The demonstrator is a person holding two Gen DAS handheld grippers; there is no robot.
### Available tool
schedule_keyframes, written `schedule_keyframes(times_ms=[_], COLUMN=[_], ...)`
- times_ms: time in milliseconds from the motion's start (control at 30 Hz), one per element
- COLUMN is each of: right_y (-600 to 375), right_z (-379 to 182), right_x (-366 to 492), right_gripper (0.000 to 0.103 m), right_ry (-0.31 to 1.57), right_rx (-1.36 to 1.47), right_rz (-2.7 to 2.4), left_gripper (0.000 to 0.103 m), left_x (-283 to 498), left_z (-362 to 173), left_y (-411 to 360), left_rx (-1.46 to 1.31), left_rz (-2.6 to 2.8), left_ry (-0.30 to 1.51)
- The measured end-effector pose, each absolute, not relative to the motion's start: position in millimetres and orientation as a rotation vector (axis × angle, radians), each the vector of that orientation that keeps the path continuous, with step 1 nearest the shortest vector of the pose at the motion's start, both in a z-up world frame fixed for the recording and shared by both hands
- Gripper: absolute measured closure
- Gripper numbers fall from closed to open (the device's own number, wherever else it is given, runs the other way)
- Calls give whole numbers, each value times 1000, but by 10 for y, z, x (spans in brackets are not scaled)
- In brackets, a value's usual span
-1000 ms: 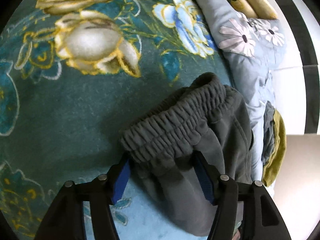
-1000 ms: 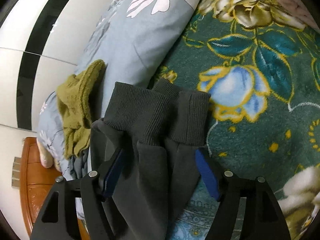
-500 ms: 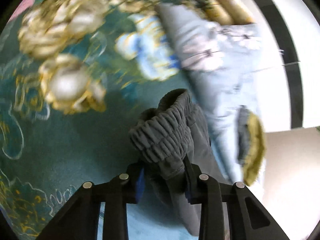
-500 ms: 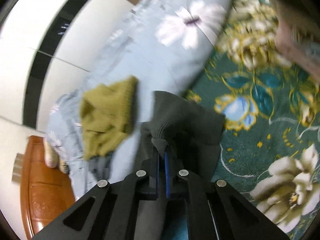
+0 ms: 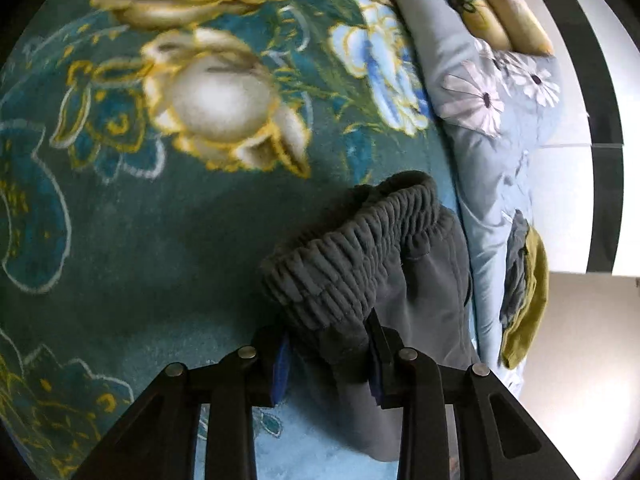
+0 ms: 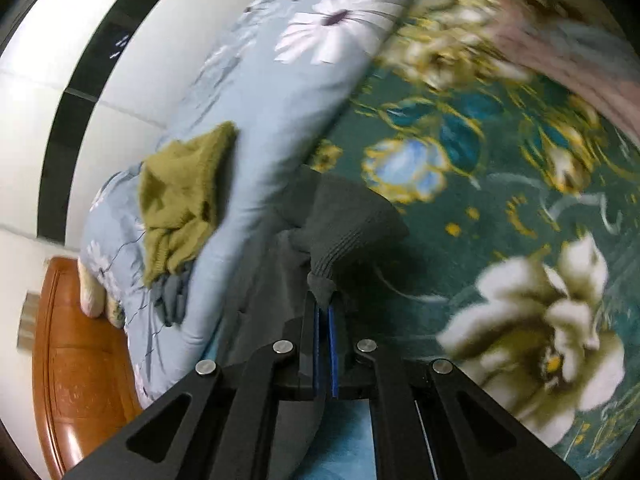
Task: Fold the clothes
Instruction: 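Hold the waistband with the left tool while the right tool lays the cuffs down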
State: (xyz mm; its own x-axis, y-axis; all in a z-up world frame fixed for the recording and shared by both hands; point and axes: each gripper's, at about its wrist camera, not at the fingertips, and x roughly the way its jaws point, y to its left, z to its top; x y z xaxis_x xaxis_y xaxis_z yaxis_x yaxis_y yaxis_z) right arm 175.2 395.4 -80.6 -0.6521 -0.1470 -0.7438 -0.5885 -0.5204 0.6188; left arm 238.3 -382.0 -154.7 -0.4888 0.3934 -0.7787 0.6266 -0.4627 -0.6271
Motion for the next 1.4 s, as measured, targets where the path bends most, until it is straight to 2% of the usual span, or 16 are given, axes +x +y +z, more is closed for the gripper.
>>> schedule_keyframes(times_ms=[133,233,300,367,467,567,633,667,700,767,800,867,1067,1133,1167,1400], right_y=[3860,3820,3828,3894,4030,4063,4041,4028,4023,4047,4062,4097,4136,4116,4106,4034], right_z=[-238,-55,-202,-665,-1212,-1336,-1343,-1345,-1356,-1414,-1442,-1542,-1775,-1763,-1754,-1179], right_x=[1462,1358,1245,1141,1213,1304,1289,1279,1271,1318,1339,1388,1349,1283,1253,1337], right_gripper=[99,99,99,99,99,99,98,95,81,62,56,51,52,66,80,87], right_ry=[1308,1328,1304,1282,1385,1412,1359,1330,1303,1293,1298,1365,1640,1644,1646,1607], right_rx=[-1045,-938,-972,-1120,-1183,-1163,-1187,-1200,-1210,-1202,-1198,-1176,-1070,-1073,-1077,-984], right_rz=[2524,2649,2631,2467,2266,2247,2245,2244,2229,2197,2181,2152,2047,2018,2004,2163], left_gripper=[70,70,69,69,66,65,64,63,63,63,63,63,62,62,64,70], left_x=[2375,2403,2405,2397,2375,2354,2340,2332,2325,2311,2304,2314,2338,2335,2325,2210], left_z=[-1560,-1684,-1732,-1756,-1761,-1767,-1771,-1772,-1774,-1778,-1780,-1777,-1775,-1770,-1741,-1242], left_y=[-3846,-3859,-3845,-3833,-3823,-3812,-3805,-3802,-3798,-3791,-3788,-3786,-3778,-3769,-3759,-3726], left_rx=[1439,1424,1433,1442,1454,1466,1473,1477,1481,1489,1492,1493,1485,1482,1479,1438], left_rz=[-2074,-2039,-2008,-1992,-1986,-1979,-1974,-1972,-1969,-1965,-1962,-1961,-1957,-1957,-1968,-2177], left_ry=[1582,1622,1617,1602,1583,1563,1550,1544,1537,1524,1518,1517,1517,1514,1501,1427])
